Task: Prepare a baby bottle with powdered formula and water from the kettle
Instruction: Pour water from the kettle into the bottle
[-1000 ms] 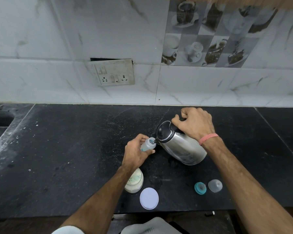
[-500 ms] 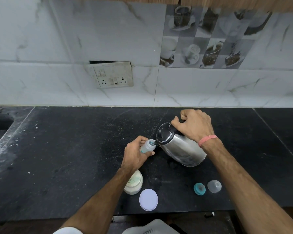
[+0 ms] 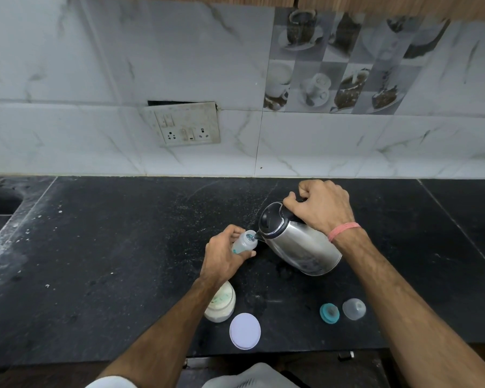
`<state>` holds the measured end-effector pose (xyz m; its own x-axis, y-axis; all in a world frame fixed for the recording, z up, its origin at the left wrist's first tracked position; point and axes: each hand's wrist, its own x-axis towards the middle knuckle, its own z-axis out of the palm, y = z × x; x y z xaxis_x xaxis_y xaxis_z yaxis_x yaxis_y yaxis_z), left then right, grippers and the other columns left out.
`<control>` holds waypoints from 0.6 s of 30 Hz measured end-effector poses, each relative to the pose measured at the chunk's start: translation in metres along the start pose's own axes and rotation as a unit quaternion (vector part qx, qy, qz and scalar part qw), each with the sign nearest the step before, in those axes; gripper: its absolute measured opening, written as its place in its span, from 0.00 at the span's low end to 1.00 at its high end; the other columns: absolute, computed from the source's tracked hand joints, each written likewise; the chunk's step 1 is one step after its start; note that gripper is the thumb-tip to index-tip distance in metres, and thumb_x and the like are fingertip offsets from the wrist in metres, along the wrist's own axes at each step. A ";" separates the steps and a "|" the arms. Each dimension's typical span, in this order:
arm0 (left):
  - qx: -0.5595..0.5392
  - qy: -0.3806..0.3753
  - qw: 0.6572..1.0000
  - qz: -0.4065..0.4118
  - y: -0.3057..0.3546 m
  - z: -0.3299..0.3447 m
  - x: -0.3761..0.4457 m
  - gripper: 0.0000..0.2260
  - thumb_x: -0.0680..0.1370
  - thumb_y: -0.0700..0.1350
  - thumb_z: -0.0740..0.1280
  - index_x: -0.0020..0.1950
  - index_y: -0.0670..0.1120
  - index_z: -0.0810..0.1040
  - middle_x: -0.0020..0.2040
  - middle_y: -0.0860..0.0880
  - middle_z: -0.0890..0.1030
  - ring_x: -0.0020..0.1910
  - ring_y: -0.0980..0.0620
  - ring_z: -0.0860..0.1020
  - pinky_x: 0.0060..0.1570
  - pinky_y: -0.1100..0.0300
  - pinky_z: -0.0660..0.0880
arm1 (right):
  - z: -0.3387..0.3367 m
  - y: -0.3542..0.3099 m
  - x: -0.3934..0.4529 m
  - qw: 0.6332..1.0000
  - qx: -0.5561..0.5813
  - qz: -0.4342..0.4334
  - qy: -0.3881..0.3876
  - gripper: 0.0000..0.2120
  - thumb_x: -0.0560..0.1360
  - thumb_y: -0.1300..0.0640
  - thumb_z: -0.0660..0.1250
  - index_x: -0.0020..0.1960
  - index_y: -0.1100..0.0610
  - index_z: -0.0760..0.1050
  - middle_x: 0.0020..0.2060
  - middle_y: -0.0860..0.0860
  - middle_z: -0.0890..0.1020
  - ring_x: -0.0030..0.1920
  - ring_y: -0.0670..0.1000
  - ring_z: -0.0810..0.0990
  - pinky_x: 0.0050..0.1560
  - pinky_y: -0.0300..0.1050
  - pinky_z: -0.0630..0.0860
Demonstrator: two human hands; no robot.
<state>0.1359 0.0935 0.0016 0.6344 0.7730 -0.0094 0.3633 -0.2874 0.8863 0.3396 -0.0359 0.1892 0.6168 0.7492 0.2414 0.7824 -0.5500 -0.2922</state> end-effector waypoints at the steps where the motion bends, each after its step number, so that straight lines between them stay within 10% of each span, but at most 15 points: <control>1: -0.001 0.000 1.000 -0.001 0.000 0.000 0.000 0.27 0.69 0.48 0.91 0.62 0.59 0.83 0.57 0.61 0.89 0.58 0.63 0.87 0.65 0.51 0.86 | 0.000 0.000 0.000 1.000 0.000 -0.001 -0.002 0.23 0.76 0.42 0.68 0.32 0.53 0.62 0.25 0.46 0.69 0.31 0.53 0.70 0.45 0.52 0.75; 18: 0.008 -0.006 1.000 0.005 -0.003 -0.001 0.001 0.27 0.69 0.51 0.91 0.61 0.61 0.82 0.57 0.62 0.89 0.59 0.62 0.87 0.64 0.50 0.86 | 0.001 0.001 0.001 1.000 -0.005 -0.006 0.000 0.24 0.76 0.42 0.69 0.32 0.53 0.62 0.24 0.46 0.68 0.30 0.50 0.68 0.44 0.51 0.73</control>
<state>0.1346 0.0953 -0.0006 0.6456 0.7636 -0.0065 0.3675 -0.3032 0.8792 0.3405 -0.0350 0.1881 0.6077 0.7553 0.2455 0.7904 -0.5452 -0.2792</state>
